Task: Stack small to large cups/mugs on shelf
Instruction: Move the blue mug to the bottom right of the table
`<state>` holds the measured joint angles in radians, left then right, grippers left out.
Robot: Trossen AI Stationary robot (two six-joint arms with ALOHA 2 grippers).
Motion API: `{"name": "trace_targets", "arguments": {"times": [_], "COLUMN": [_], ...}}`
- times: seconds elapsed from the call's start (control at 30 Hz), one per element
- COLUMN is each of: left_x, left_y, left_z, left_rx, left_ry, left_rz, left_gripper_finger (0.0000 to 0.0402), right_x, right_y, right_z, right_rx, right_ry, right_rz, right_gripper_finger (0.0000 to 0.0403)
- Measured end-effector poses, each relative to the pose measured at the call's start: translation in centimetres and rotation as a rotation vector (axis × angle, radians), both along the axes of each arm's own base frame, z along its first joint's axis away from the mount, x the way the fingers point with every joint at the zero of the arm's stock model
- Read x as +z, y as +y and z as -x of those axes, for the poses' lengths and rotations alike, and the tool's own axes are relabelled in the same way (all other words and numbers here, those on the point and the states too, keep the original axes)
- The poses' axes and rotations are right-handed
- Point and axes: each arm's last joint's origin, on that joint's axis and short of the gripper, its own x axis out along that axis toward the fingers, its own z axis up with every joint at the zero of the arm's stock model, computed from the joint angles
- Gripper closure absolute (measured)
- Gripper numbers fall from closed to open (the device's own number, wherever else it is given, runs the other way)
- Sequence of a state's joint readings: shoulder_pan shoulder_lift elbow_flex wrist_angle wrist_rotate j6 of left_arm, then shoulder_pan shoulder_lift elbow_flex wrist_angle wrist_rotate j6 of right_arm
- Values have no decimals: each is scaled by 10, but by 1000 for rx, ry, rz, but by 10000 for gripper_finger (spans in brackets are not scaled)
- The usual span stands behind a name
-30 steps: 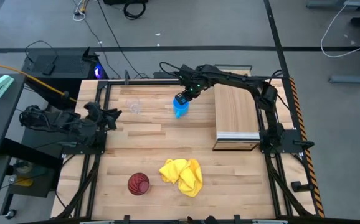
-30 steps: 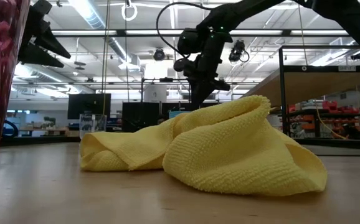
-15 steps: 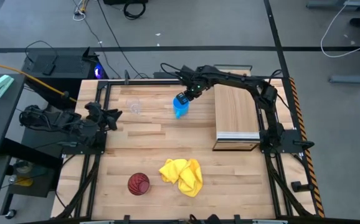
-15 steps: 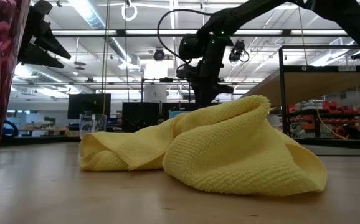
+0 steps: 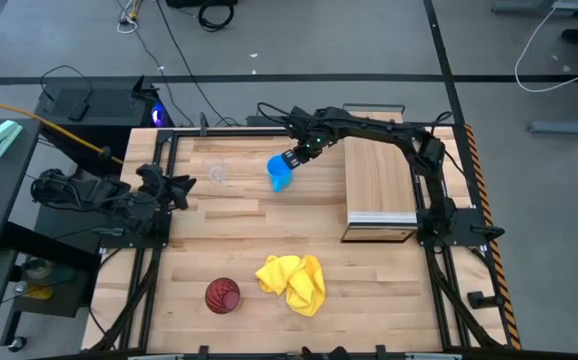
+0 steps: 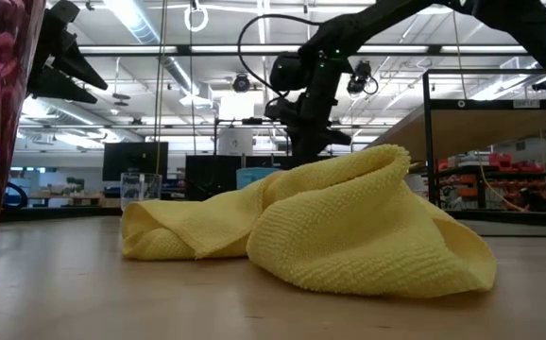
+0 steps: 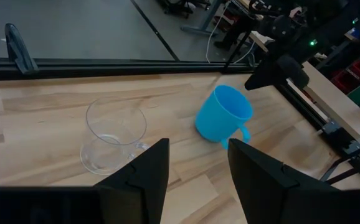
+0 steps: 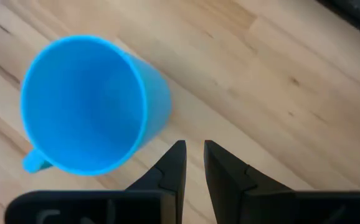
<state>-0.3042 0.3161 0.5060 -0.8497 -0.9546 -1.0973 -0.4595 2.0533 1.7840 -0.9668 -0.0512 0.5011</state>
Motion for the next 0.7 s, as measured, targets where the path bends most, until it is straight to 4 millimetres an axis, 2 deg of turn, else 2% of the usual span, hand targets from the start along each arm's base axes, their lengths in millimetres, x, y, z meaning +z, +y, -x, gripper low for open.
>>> {"name": "trace_targets", "arguments": {"times": [0.4,0.7], "left_x": [0,0], "left_y": [0,0], "left_z": [0,0], "left_rx": [0,-7], "left_ry": [0,-7], "left_rz": [1,22], "left_gripper_finger": [230,230], "right_x": [5,0], "right_y": [16,11], "right_z": [-20,-13], "right_rx": [56,14], "right_ry": [-134,-72], "right_rz": [22,28], "right_gripper_finger": [339,339]}}
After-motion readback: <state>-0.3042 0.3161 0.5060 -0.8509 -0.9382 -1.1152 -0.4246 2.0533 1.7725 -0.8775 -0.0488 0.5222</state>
